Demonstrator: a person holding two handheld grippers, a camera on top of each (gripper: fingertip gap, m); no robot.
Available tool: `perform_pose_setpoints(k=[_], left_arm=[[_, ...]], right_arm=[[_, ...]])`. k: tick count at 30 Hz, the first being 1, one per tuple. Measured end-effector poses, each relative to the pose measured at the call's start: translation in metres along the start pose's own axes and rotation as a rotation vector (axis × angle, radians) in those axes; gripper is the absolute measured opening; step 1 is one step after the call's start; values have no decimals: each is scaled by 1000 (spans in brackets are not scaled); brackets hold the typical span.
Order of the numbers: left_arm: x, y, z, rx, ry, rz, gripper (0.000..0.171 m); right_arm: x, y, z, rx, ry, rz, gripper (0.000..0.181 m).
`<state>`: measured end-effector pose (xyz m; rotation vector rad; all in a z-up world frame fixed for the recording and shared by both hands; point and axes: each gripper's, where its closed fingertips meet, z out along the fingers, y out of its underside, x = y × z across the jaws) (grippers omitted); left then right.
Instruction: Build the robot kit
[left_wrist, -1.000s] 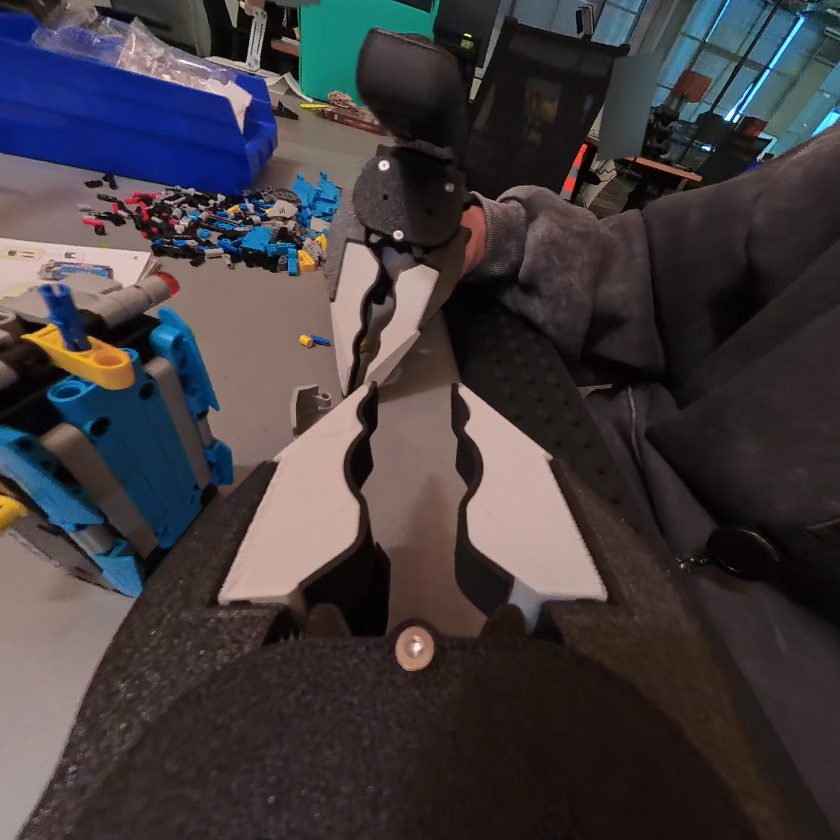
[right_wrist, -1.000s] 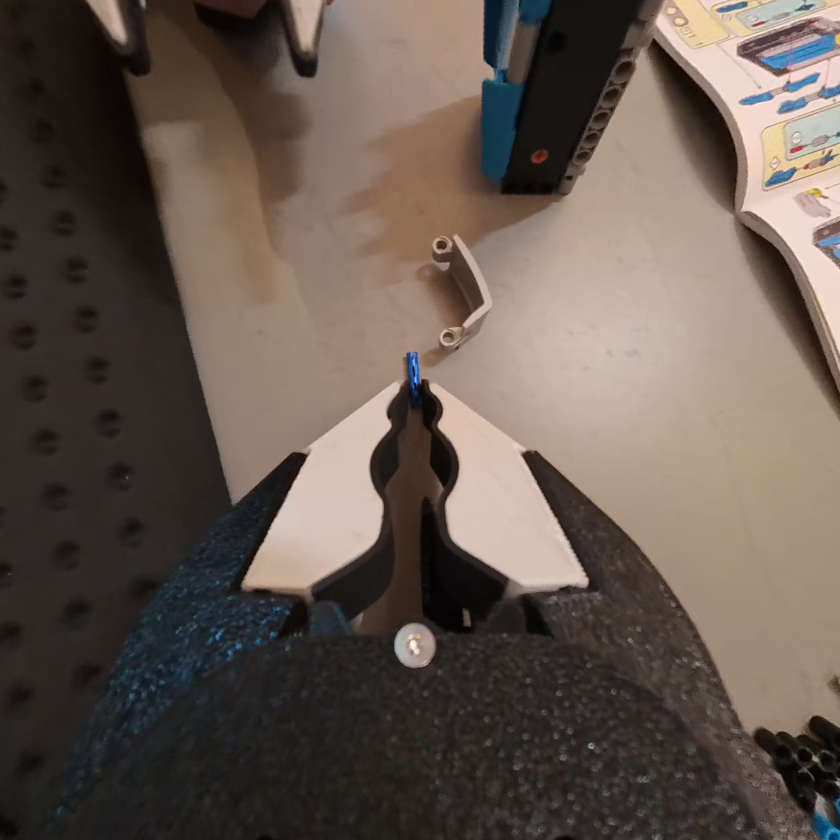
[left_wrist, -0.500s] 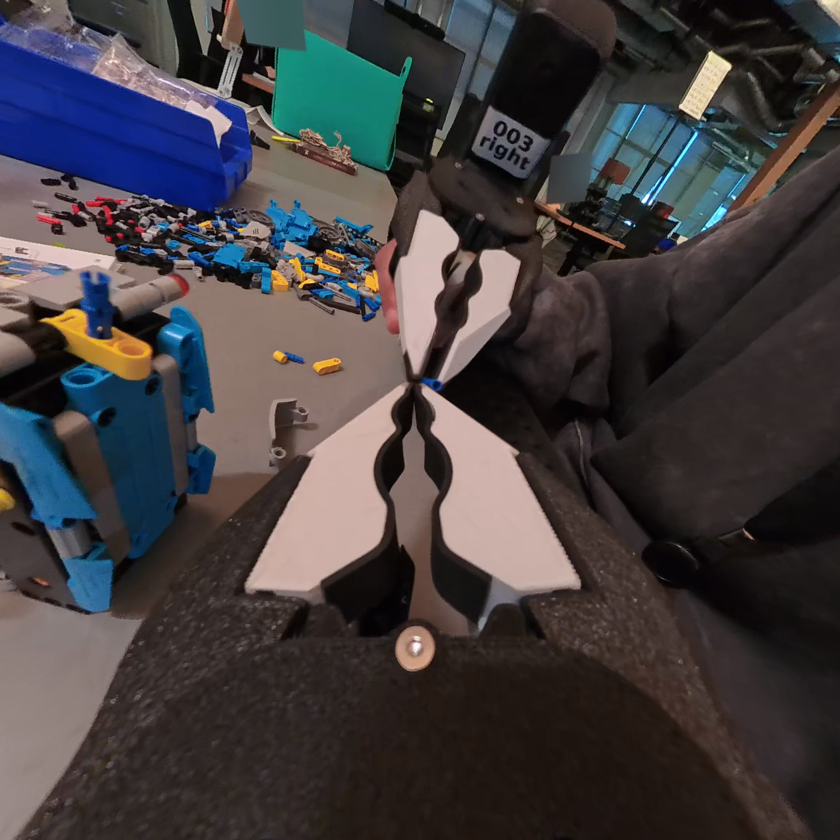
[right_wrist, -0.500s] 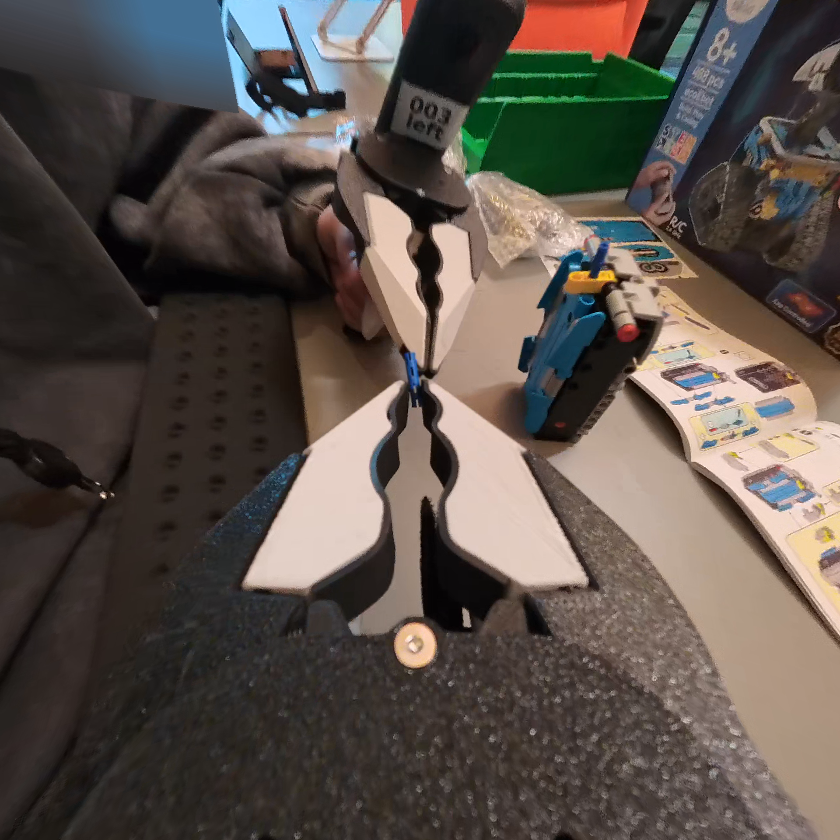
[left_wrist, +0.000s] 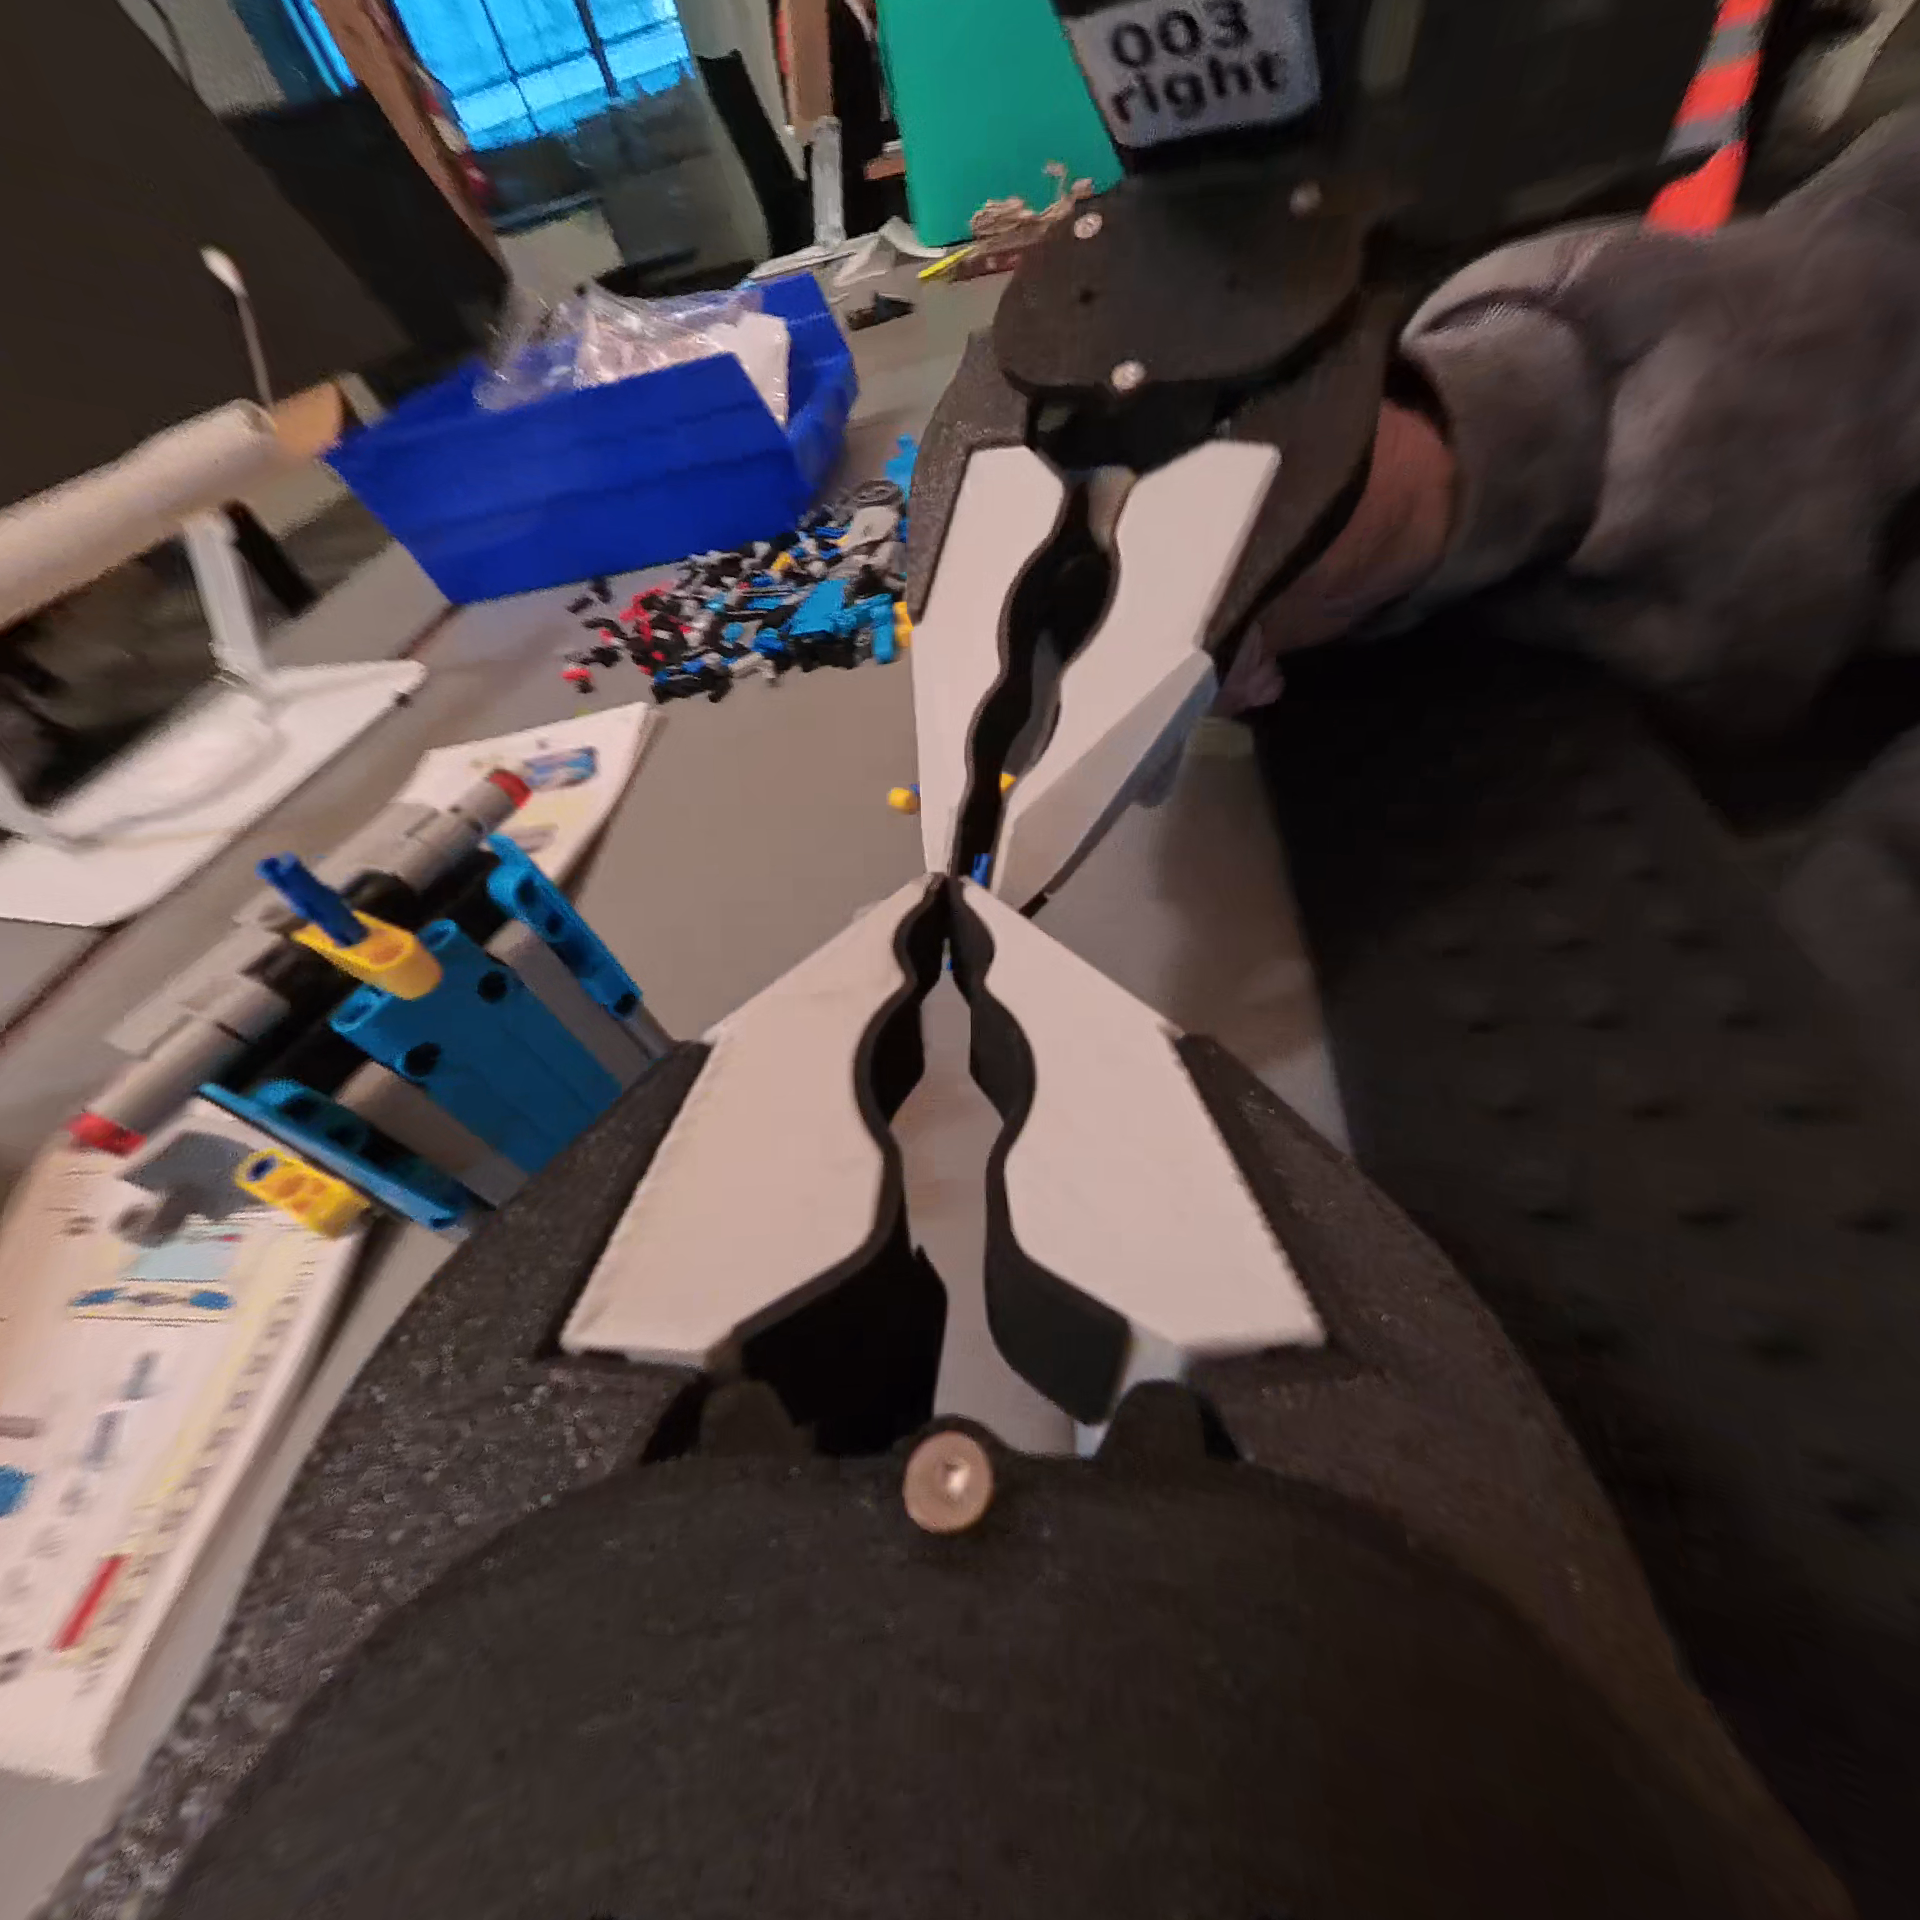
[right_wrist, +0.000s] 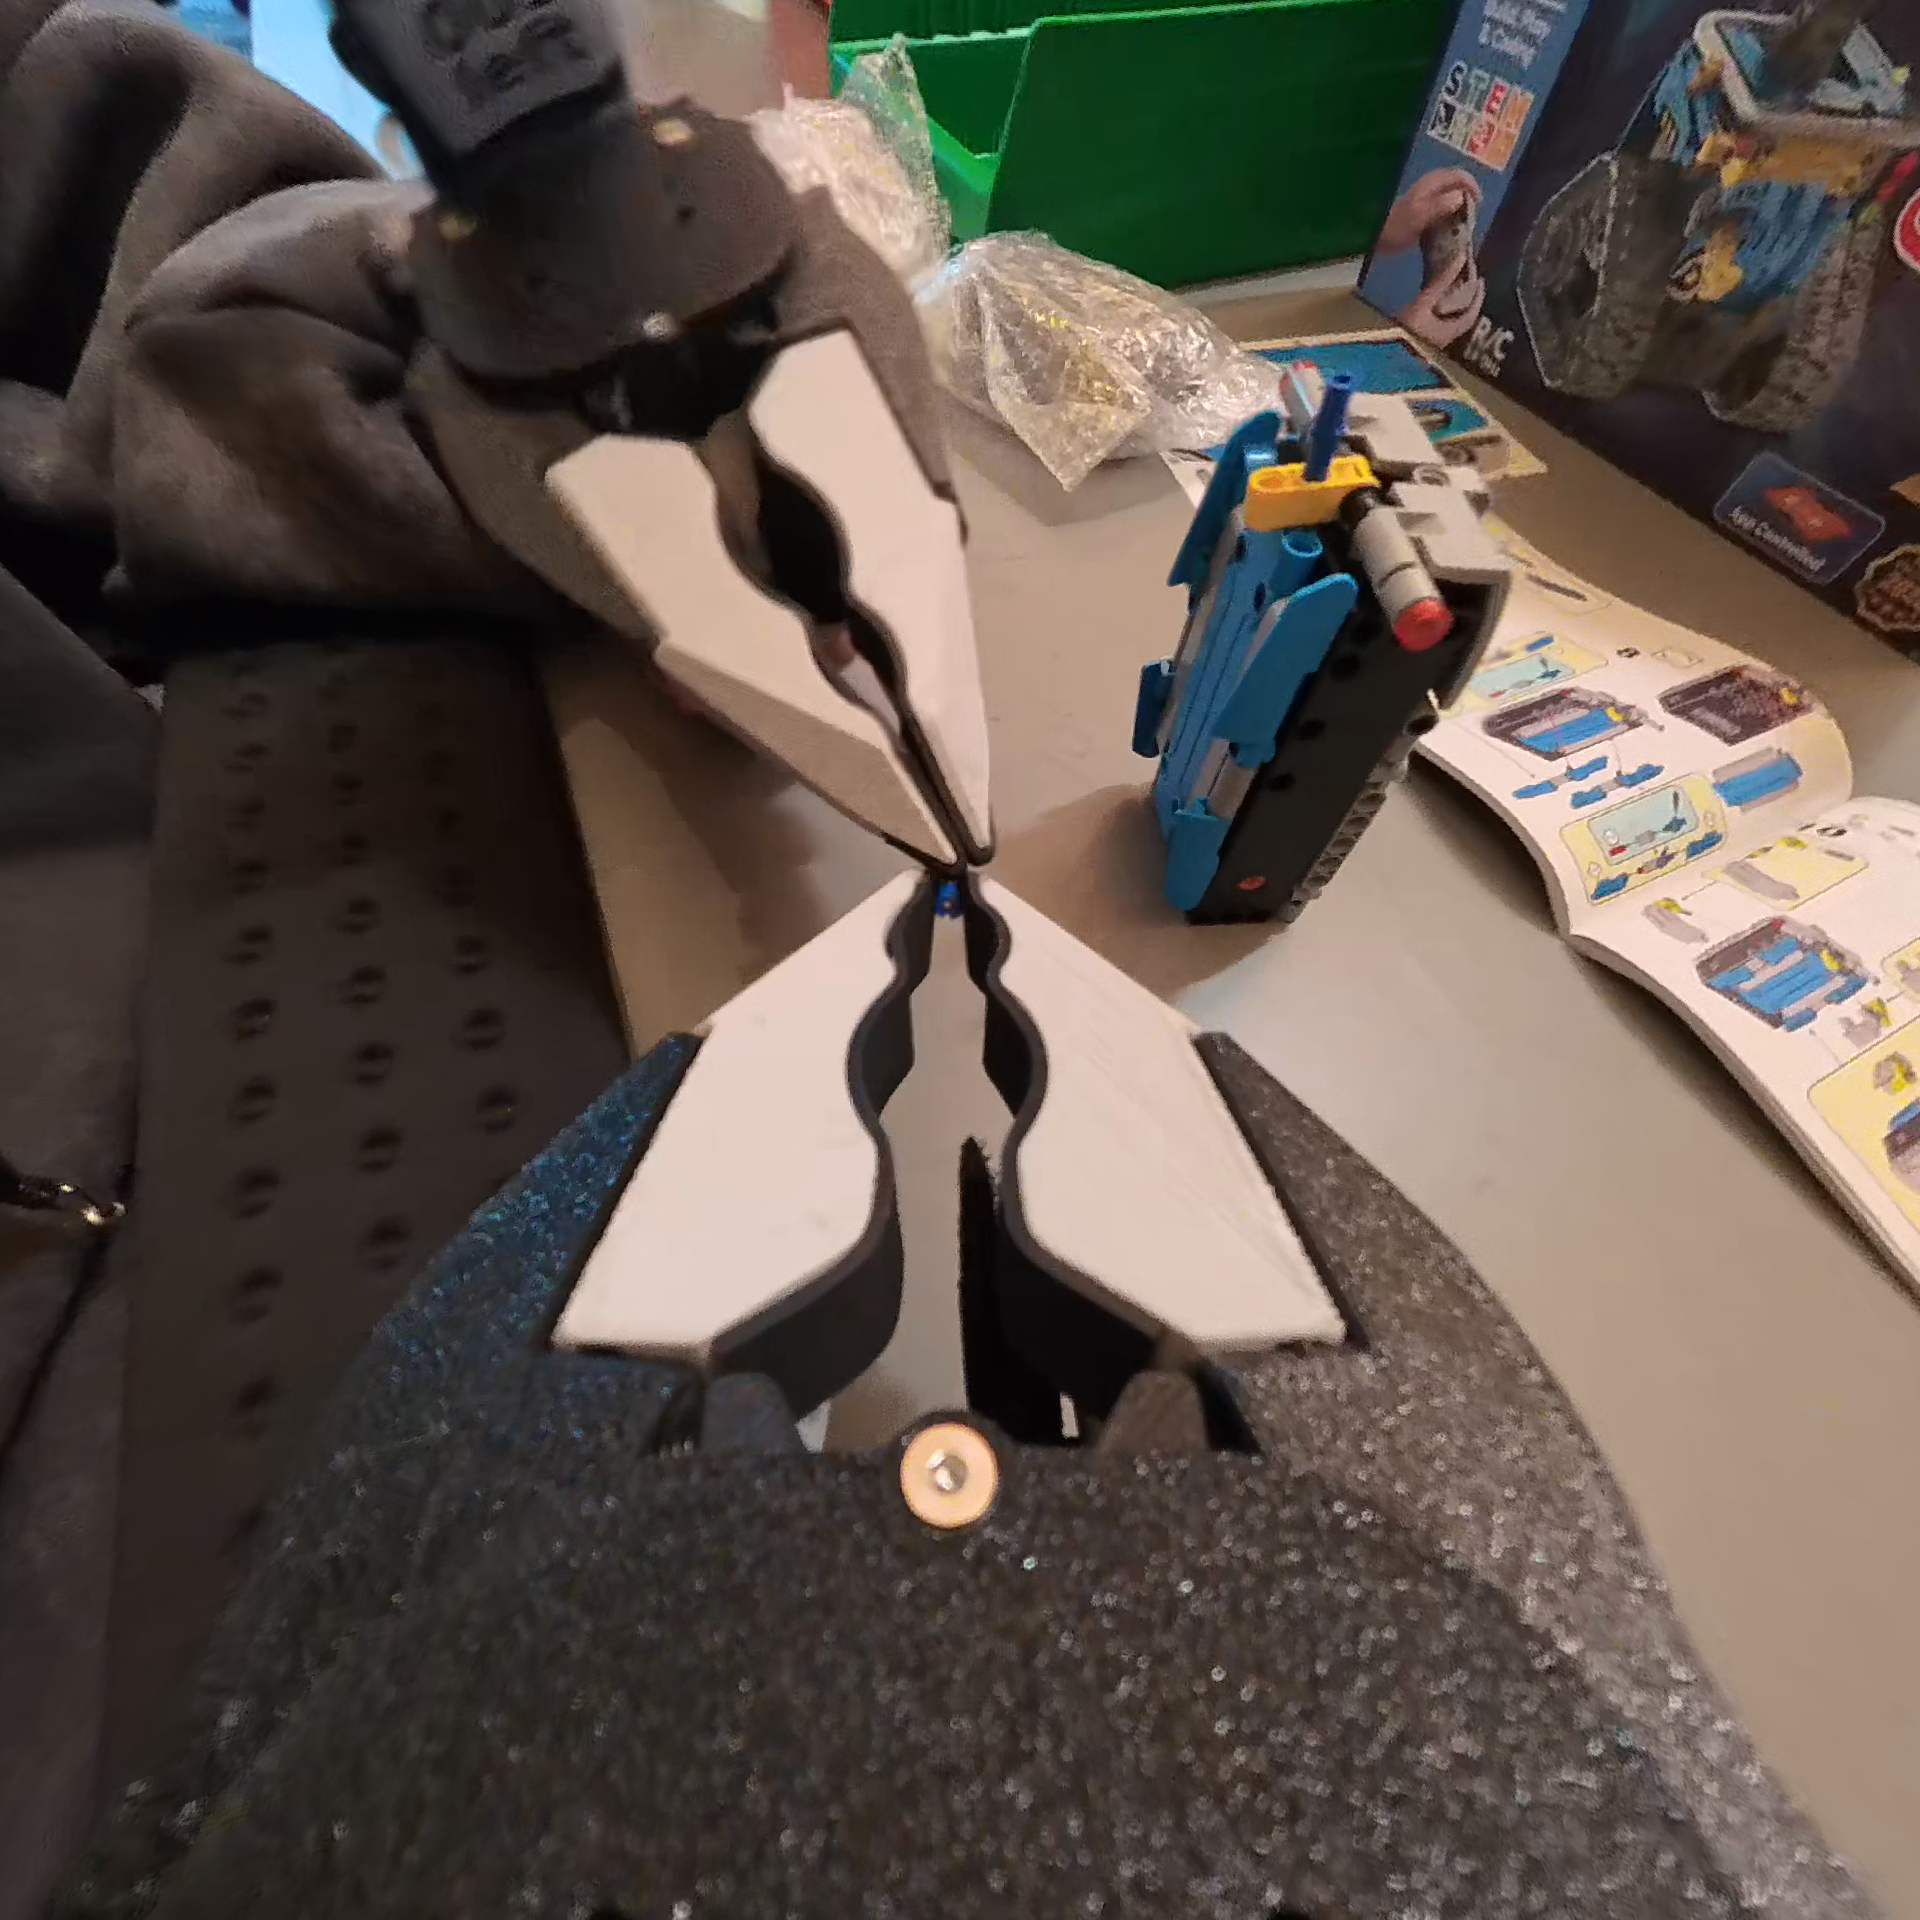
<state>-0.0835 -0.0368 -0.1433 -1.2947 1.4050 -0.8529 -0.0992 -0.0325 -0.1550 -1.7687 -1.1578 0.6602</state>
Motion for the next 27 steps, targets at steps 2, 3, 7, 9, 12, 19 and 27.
perform_pose_setpoints(k=[2, 3, 7, 9, 12, 19, 27], left_arm=[[-1, 1, 1, -12, -40, 61, 0], [-2, 1, 1, -10, -38, 54, 0], [-8, -10, -10, 72, 18, -20, 10], [-11, -12, -13, 93, -25, 88, 17], [1, -13, -11, 94, -100, 338, 23], [15, -26, -14, 146, -156, 489, 21], [18, -25, -11, 120, -160, 537, 6]], right_arm=[[1, 1, 0, 2, -24, 55, 4], [2, 0, 0, 11, -31, 70, 4], [6, -14, -12, 126, -113, 201, 4], [7, -21, -20, 186, -206, 328, 4], [-5, -25, -26, 221, -431, 542, 4], [-21, -28, -26, 218, -609, 664, 4], [-25, -29, -19, 210, -637, 710, 6]])
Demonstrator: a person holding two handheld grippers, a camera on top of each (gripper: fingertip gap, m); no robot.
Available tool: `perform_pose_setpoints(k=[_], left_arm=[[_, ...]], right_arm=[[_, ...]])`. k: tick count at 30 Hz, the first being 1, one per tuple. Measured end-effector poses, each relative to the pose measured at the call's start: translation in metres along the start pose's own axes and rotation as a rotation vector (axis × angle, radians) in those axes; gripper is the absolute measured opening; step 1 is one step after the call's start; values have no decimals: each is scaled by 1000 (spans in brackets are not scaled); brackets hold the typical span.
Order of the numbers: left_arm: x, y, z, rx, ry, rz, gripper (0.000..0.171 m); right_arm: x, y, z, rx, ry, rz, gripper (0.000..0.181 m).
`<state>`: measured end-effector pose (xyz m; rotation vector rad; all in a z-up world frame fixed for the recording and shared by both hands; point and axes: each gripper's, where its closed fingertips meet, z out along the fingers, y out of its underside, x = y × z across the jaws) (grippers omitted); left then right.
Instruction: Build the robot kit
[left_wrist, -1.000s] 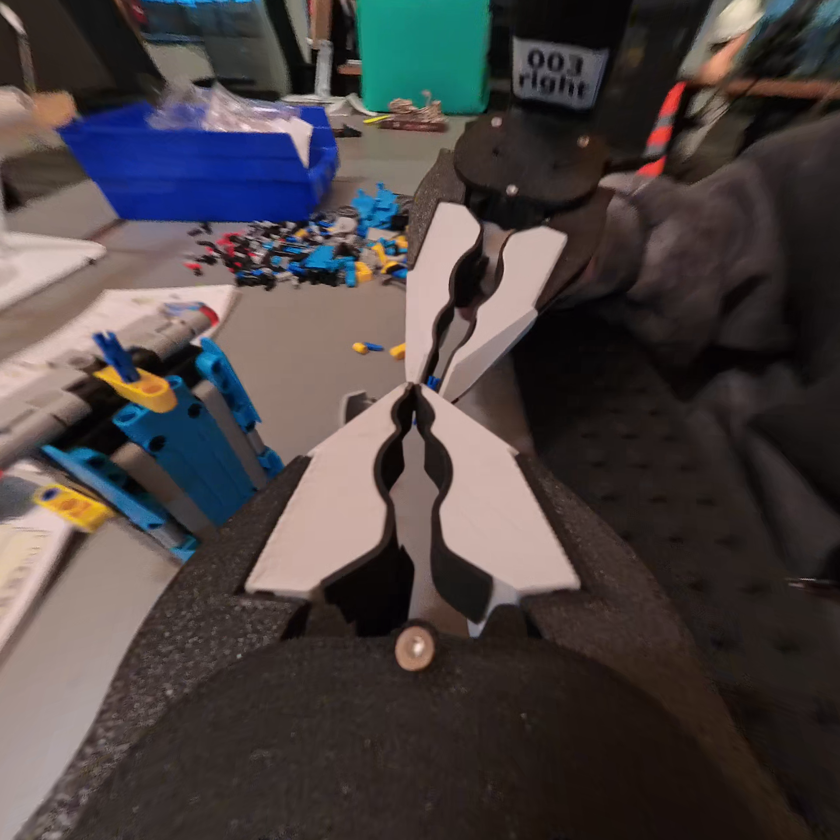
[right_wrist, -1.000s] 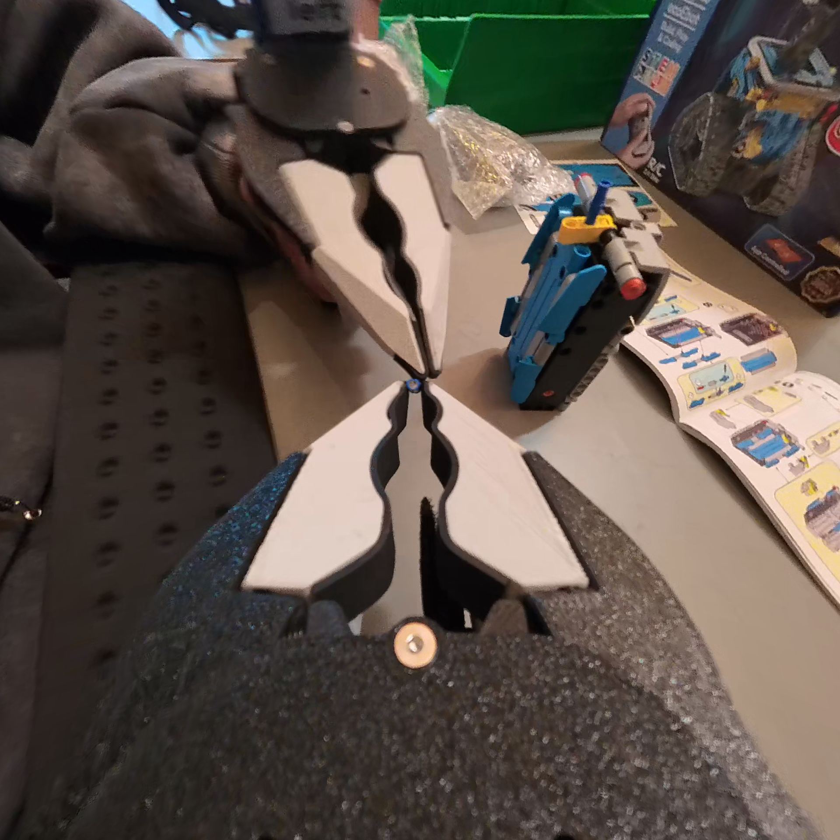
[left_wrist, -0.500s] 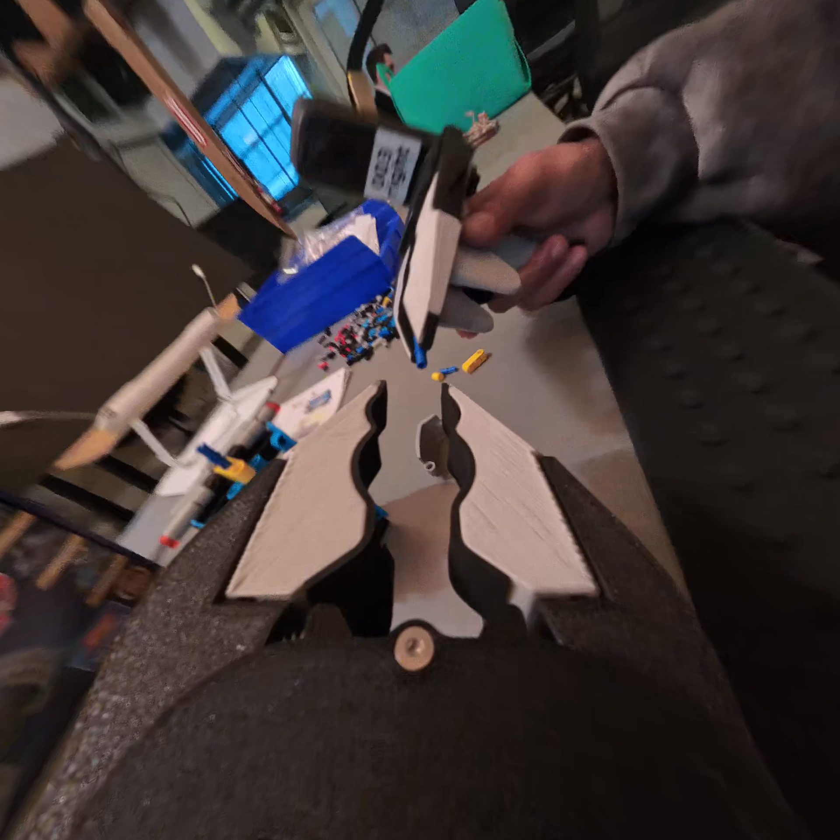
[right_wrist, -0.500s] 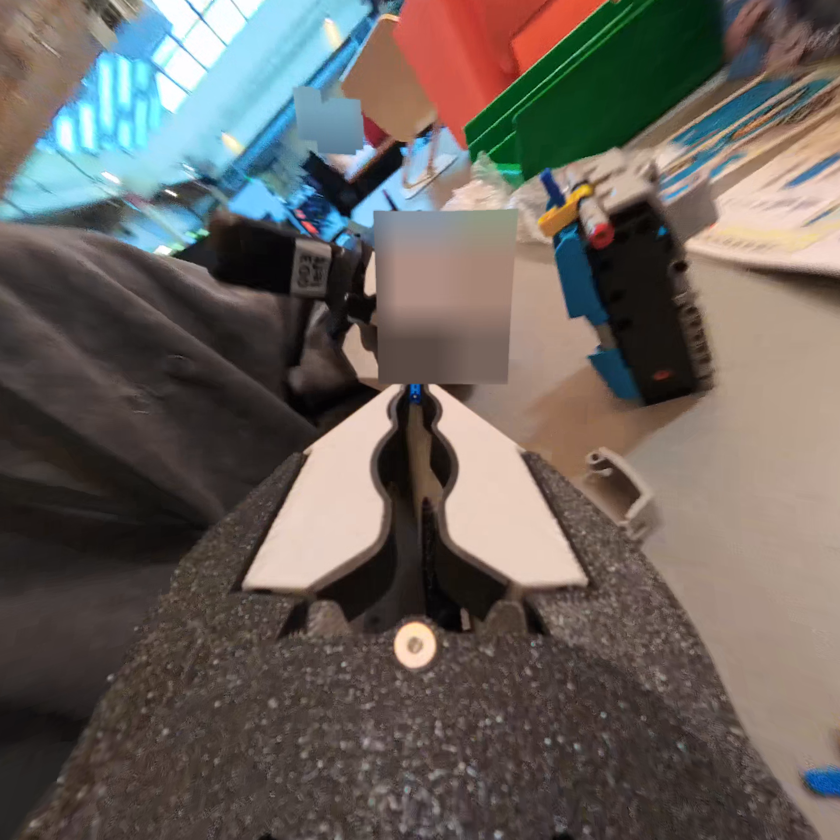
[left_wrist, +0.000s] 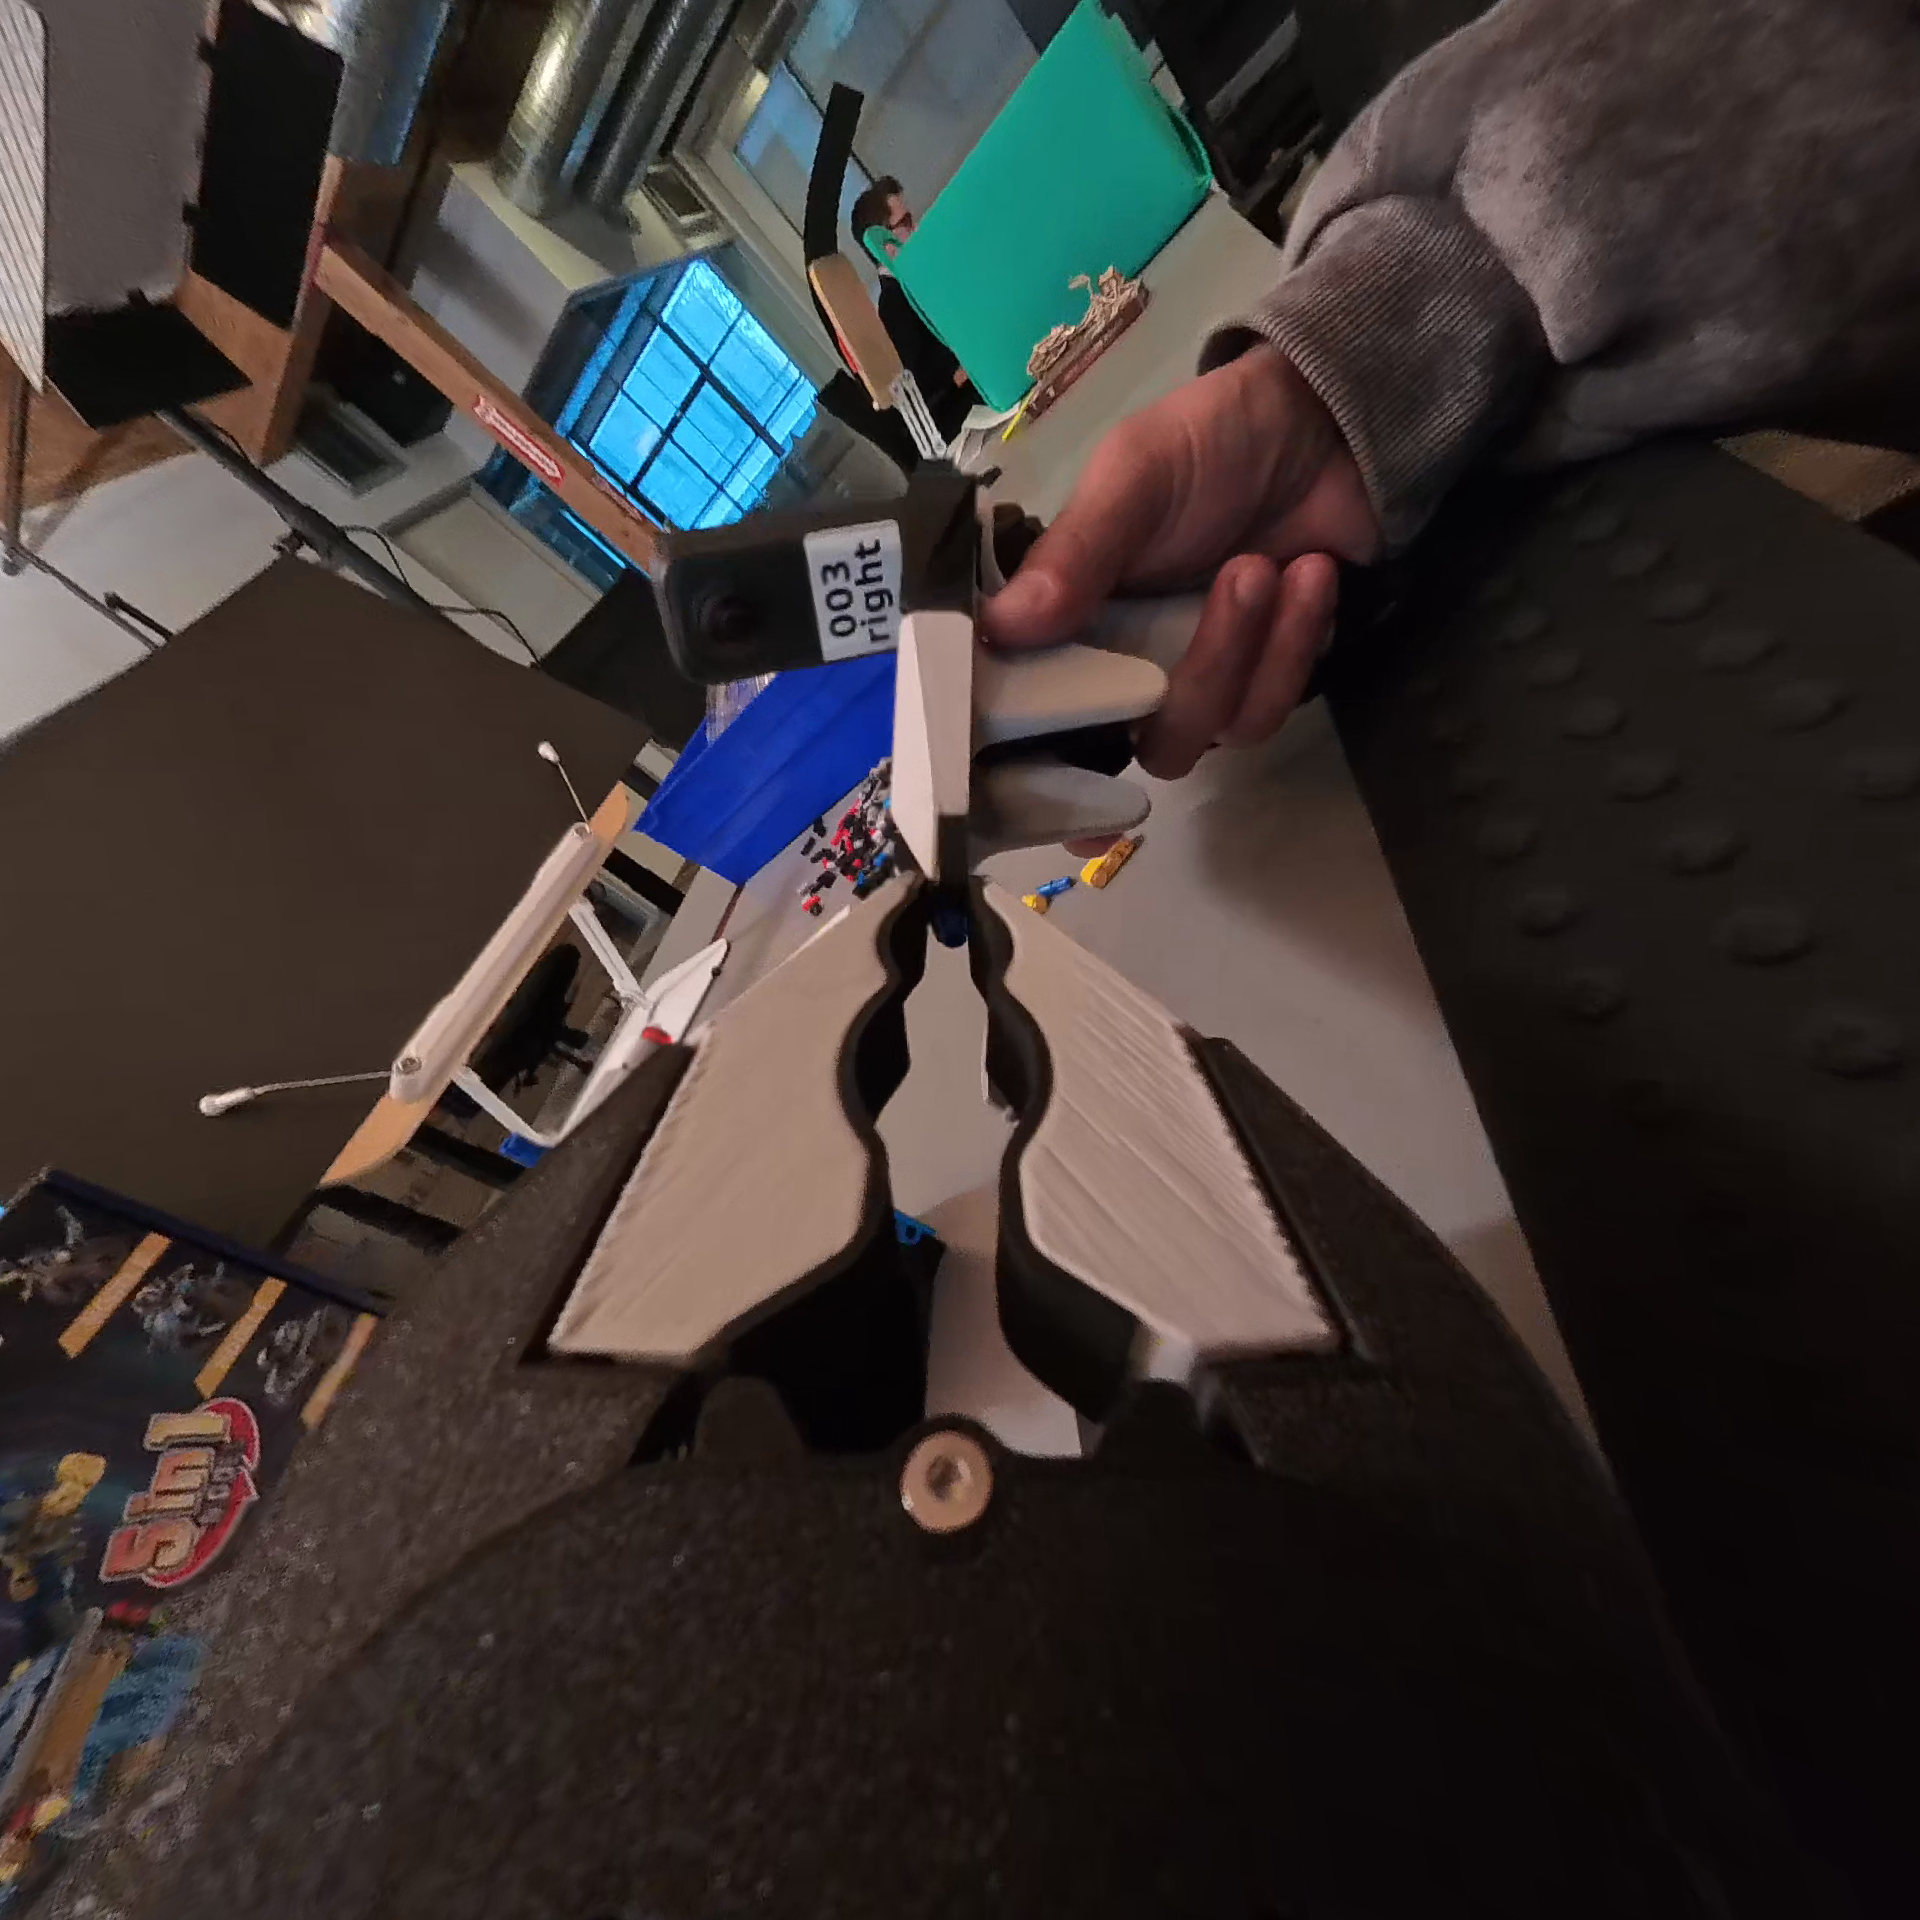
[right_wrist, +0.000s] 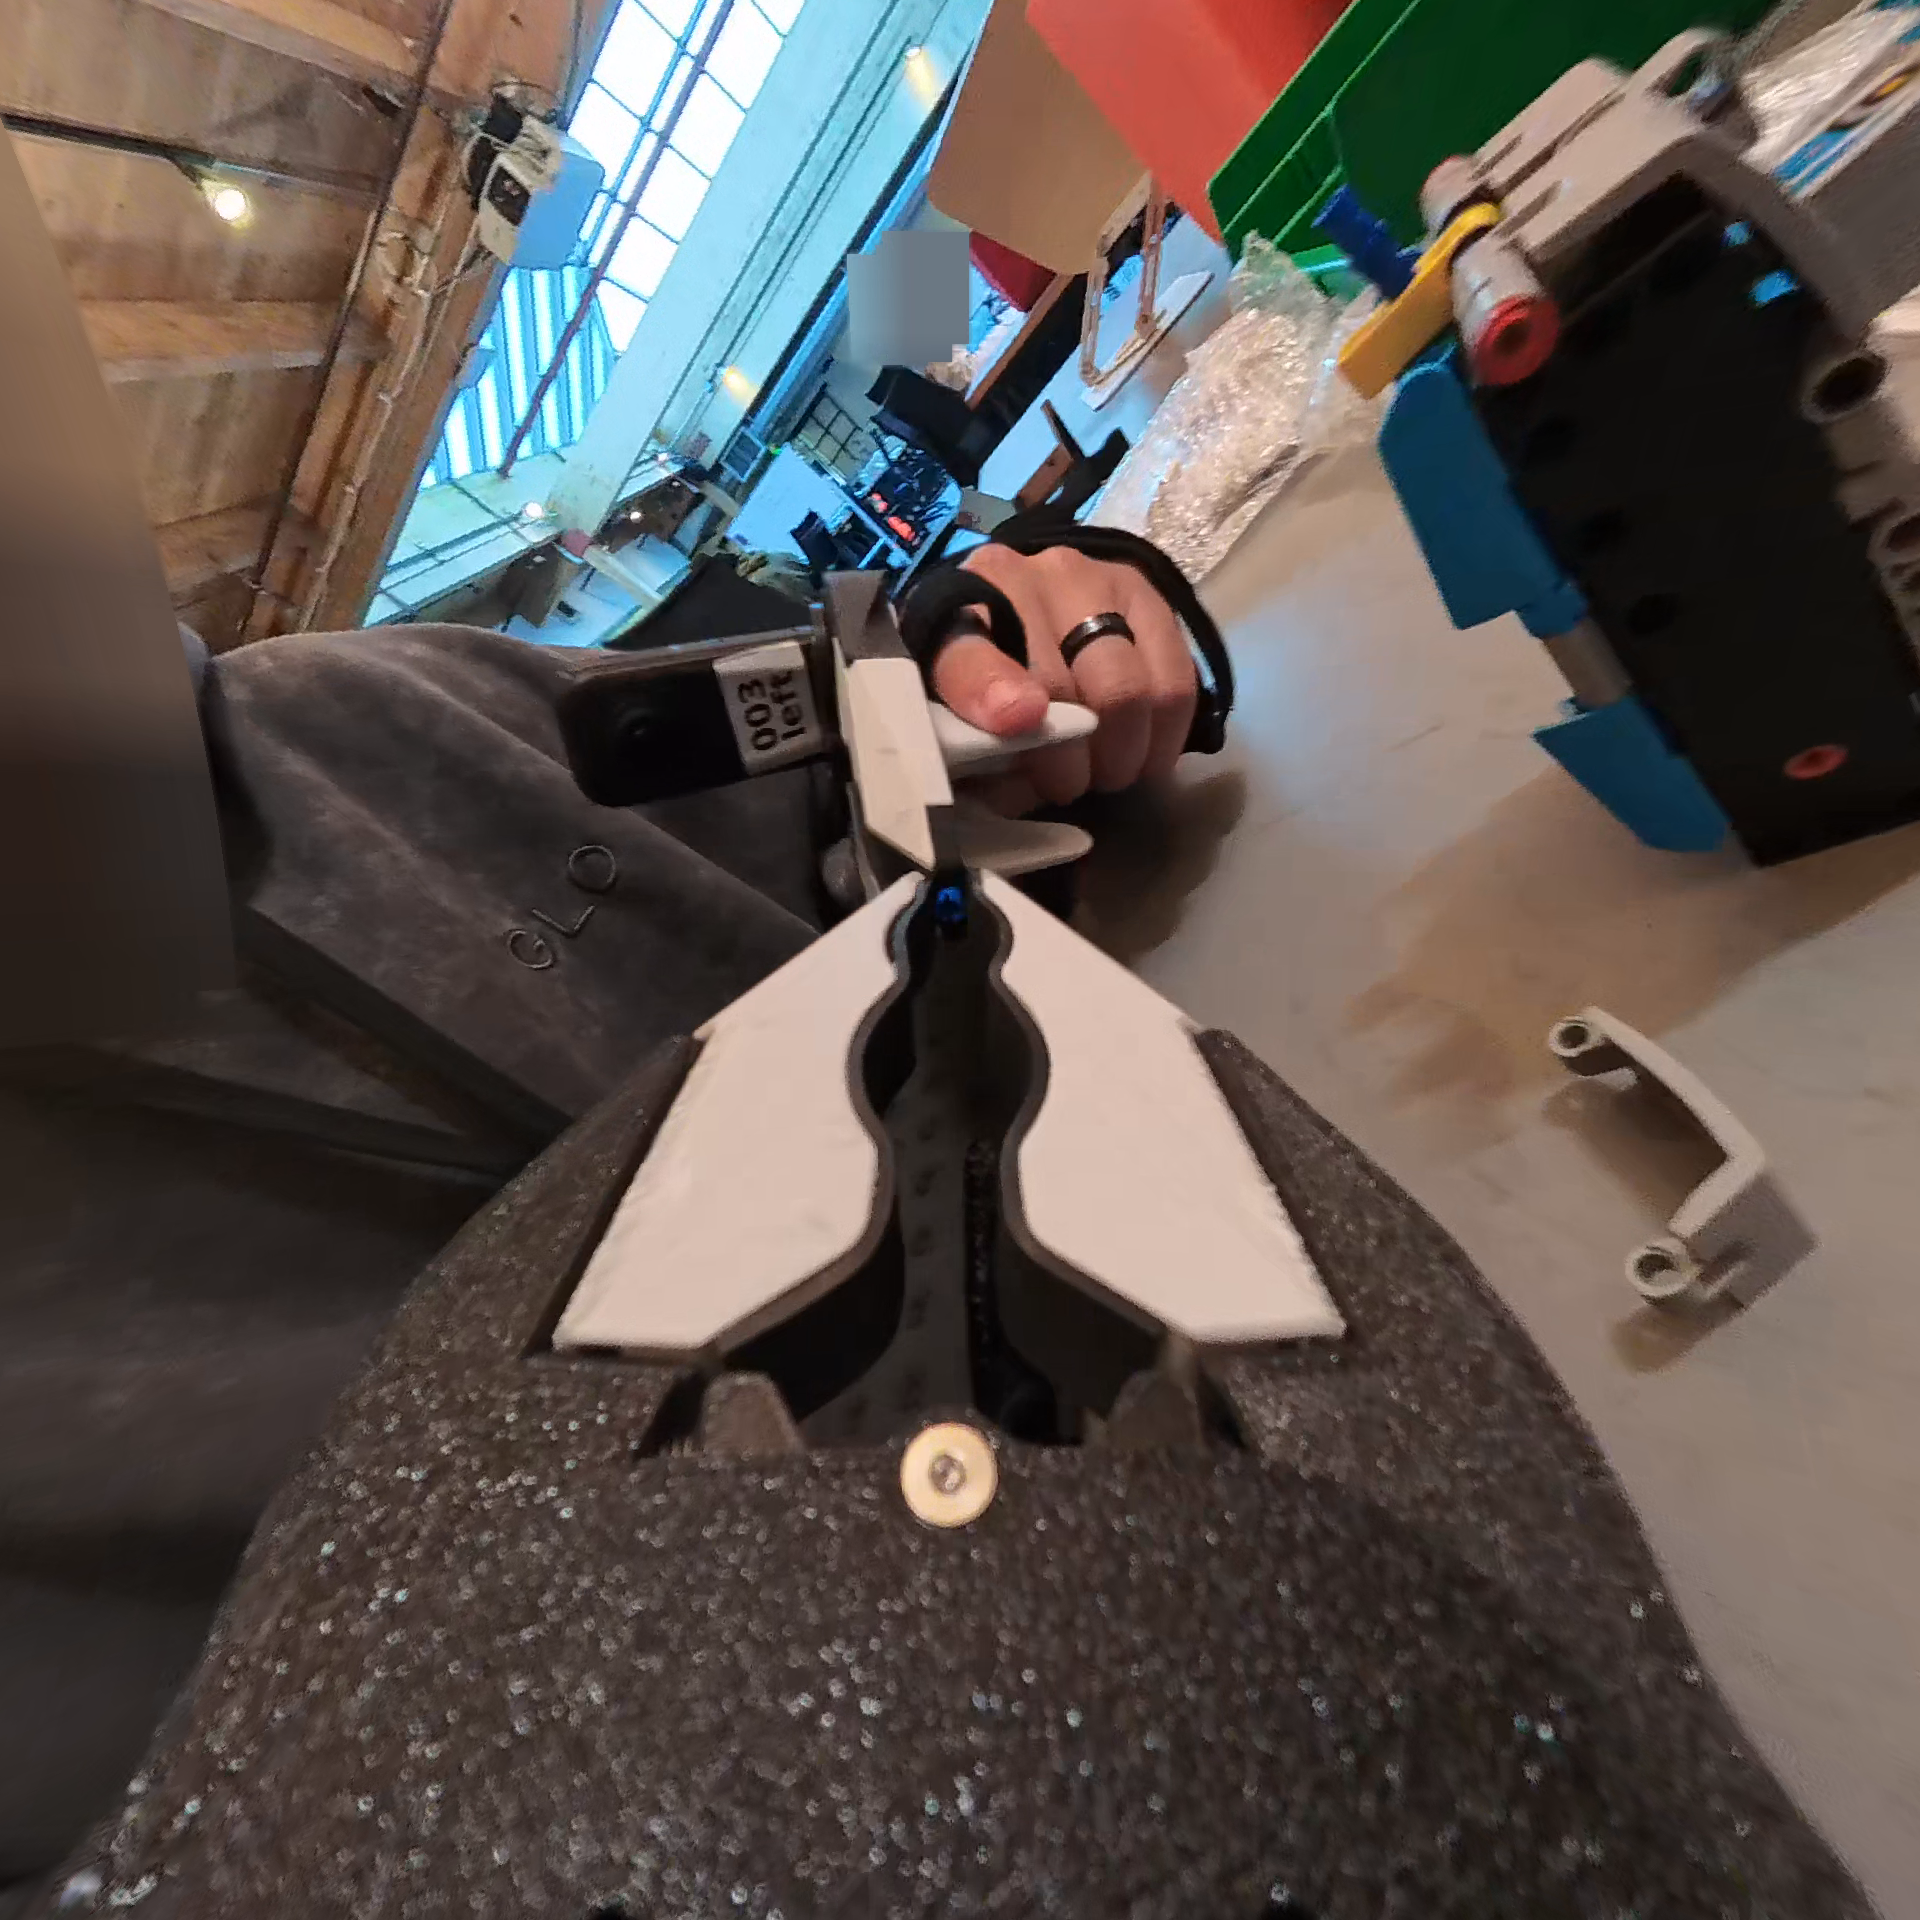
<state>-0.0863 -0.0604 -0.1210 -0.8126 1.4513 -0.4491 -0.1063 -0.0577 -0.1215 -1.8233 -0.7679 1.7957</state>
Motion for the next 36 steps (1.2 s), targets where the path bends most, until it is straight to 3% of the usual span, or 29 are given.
perform_pose_setpoints(k=[4, 6, 15, 19, 36], left_arm=[[6, 6, 4, -37, 23, -9, 3], [10, 1, 4, -12, 25, -4, 4], [7, -7, -1, 49, 12, -20, 15], [8, -9, -3, 64, 15, 4, 5], [9, -8, -3, 62, 24, 16, 5]], right_arm=[[9, 4, -9, -94, 117, -103, 7], [4, 9, -11, -134, 94, -112, 5], [-13, 4, -9, -60, -85, -3, 3], [-15, 9, -7, -83, -100, 1, 4], [-14, 10, -6, -81, -93, 4, 3]])
